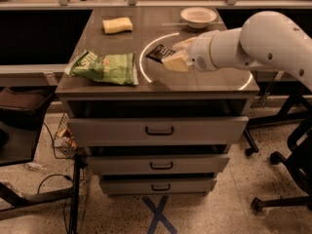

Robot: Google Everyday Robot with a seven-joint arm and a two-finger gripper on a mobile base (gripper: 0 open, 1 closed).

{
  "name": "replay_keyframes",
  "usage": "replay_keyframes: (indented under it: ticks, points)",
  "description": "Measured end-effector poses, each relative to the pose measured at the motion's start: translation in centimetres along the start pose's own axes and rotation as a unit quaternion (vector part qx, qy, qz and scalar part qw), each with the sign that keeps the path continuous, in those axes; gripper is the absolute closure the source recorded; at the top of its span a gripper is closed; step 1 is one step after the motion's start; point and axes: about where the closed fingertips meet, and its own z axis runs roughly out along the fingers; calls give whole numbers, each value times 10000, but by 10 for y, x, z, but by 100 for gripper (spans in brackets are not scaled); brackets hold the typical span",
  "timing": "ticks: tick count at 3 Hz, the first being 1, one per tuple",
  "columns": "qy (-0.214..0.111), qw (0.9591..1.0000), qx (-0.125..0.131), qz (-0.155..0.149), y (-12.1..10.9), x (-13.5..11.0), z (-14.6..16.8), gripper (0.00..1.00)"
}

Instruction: Move rxbar chocolate near green jalapeno chip bag

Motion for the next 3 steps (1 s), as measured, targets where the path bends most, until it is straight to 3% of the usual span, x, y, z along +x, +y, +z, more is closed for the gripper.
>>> replay_keyframes:
  ticks: [3]
  points:
    - [-7, 10000, -46, -26, 5, -3, 4, 15]
